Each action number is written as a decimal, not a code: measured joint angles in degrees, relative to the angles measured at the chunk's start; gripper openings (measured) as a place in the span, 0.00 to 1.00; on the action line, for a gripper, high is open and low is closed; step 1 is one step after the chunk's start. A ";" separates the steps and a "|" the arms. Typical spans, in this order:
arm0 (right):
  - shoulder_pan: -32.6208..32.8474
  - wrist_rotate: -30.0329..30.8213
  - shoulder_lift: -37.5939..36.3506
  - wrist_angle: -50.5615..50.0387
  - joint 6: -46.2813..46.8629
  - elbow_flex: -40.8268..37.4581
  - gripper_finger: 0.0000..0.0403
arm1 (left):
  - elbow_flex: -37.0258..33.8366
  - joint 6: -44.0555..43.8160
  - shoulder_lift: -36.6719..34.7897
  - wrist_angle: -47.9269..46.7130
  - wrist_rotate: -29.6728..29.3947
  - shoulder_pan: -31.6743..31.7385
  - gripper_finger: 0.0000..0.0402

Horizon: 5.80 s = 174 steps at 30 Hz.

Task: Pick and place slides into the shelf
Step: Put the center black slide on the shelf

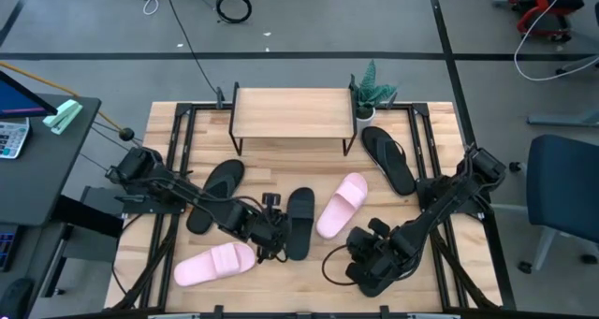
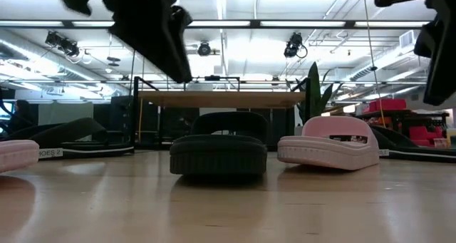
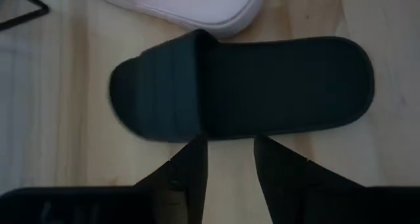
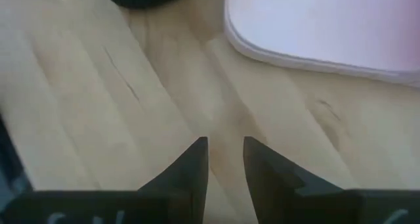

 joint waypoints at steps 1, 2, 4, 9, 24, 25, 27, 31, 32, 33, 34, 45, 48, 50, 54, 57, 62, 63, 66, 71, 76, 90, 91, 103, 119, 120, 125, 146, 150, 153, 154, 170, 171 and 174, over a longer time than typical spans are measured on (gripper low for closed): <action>0.02 0.04 -0.01 -0.74 -0.28 -0.10 0.26 | -0.06 0.06 0.44 0.00 -0.04 -0.06 0.32; 0.06 -0.04 -0.13 -1.64 -1.01 -0.11 0.26 | -0.07 0.10 0.71 0.41 -0.04 -0.06 0.31; 0.21 0.09 -0.39 -1.97 -3.19 -0.12 0.26 | -0.06 -0.22 1.01 0.48 -0.23 0.37 0.31; -0.05 0.20 -0.69 0.25 -4.68 -0.11 0.26 | -0.06 -2.04 1.15 -0.70 -0.56 1.10 0.32; -0.20 0.07 -0.85 2.10 -4.80 0.90 0.26 | -0.06 -1.58 1.15 -1.06 -0.48 1.21 0.28; -0.20 0.09 -0.85 2.14 -4.80 0.90 0.26 | -0.06 -1.58 1.15 -1.08 -0.48 1.21 0.28; -0.20 0.07 -0.85 2.23 -4.81 0.90 0.26 | -0.06 -1.40 1.15 -1.35 -0.48 1.21 0.28; -0.20 0.07 -0.85 2.23 -4.82 0.90 0.26 | -0.06 -1.38 1.15 -2.06 -0.48 1.24 0.28; -0.21 0.08 -0.85 2.23 -4.82 0.90 0.26 | -0.06 -1.26 1.15 -2.03 -0.48 1.36 0.27; -0.20 0.07 -0.85 2.23 -4.81 0.90 0.26 | -0.06 -0.57 1.15 -1.99 -0.46 1.52 0.27; -0.20 0.07 -0.85 2.23 -4.81 0.90 0.26 | -0.06 0.34 1.15 -1.95 -0.46 1.68 0.27; -0.22 0.07 -0.85 2.23 -4.82 0.93 0.26 | -0.06 1.59 1.13 -1.87 -0.48 4.28 0.27; -0.23 0.07 -0.85 2.23 -4.82 0.93 0.26 | -0.06 1.60 1.13 -1.87 -0.48 5.02 0.27; -0.20 0.07 -0.85 2.23 -4.80 0.93 0.26 | -0.06 1.22 1.13 -1.87 -0.47 5.48 0.27; -0.20 0.07 -0.85 2.24 -4.82 0.93 0.26 | -0.06 1.00 1.13 -1.82 -0.47 6.08 0.27; -0.20 0.07 -0.85 2.23 -4.82 0.93 0.26 | -0.06 1.00 1.13 -1.60 -0.48 6.17 0.27; -0.22 0.07 -0.85 2.23 -4.80 0.93 0.26 | -0.06 1.46 1.13 -1.00 -0.47 6.16 0.27; -0.21 0.07 -0.85 2.24 -4.82 0.94 0.26 | -0.06 1.48 1.13 -0.82 -0.46 6.15 0.27; -0.20 0.07 -0.85 2.23 -4.82 0.93 0.26 | -0.06 2.33 1.11 -0.55 -0.48 6.17 0.27; -0.21 0.07 -0.85 2.23 -4.82 0.95 0.26 | -0.06 9.50 1.08 -0.71 -0.47 6.17 0.26; 0.31 -10.38 -2.24 6.17 -8.27 1.21 0.26 | -0.06 13.59 1.06 -0.80 -0.48 6.17 0.27; -1.41 -8.39 -7.44 9.49 -9.19 1.14 0.26 | -0.04 7.22 0.89 -2.50 -0.47 6.37 0.27; -1.70 -8.34 -8.04 9.53 -9.19 1.14 0.26 | -0.04 5.59 0.55 -3.12 -0.45 6.37 0.26; -4.23 -8.62 -20.95 10.74 -9.26 1.10 0.26 | 0.03 -3.46 -7.27 -9.62 -4.56 6.45 0.18; -4.29 -8.72 -42.16 10.87 -7.94 1.10 0.26 | -0.06 -2.22 -5.28 -5.71 -2.77 2.77 0.17; -4.29 -9.02 -43.22 10.96 -5.34 1.10 0.26 | -0.06 -2.31 -5.28 -5.67 -2.78 2.85 0.16; -4.29 -9.15 -48.12 10.96 -0.08 1.10 0.26 | -0.06 -4.81 -5.28 -6.22 -2.83 2.89 0.14; -7.21 22.44 -37.03 13.98 -49.00 0.56 0.26 | -0.06 -2.02 -5.28 -8.57 -2.84 3.05 0.12; -9.57 22.32 -31.46 13.49 -49.41 0.55 0.26 | -0.06 -2.02 -5.25 -9.17 -2.84 3.16 0.13; -11.21 22.31 -28.44 14.27 -49.06 0.55 0.26 | -0.06 -2.04 -5.25 -9.27 -2.84 3.16 0.12; -11.76 22.28 -27.45 14.28 -48.37 0.55 0.26 | -0.06 -2.04 -5.25 -9.25 -2.84 3.16 0.12; -15.02 6.89 -12.06 5.04 -38.71 0.55 0.26 | -4.96 -6.00 -5.25 -4.43 2.38 0.37 0.31; -15.13 6.87 -10.98 3.70 -38.72 0.55 0.27 | -6.00 -5.53 -5.25 -2.08 2.42 -0.14 0.33; -15.66 6.89 -8.28 1.07 -38.74 0.55 0.28 | -8.81 -3.03 -5.22 7.65 2.48 -1.24 0.40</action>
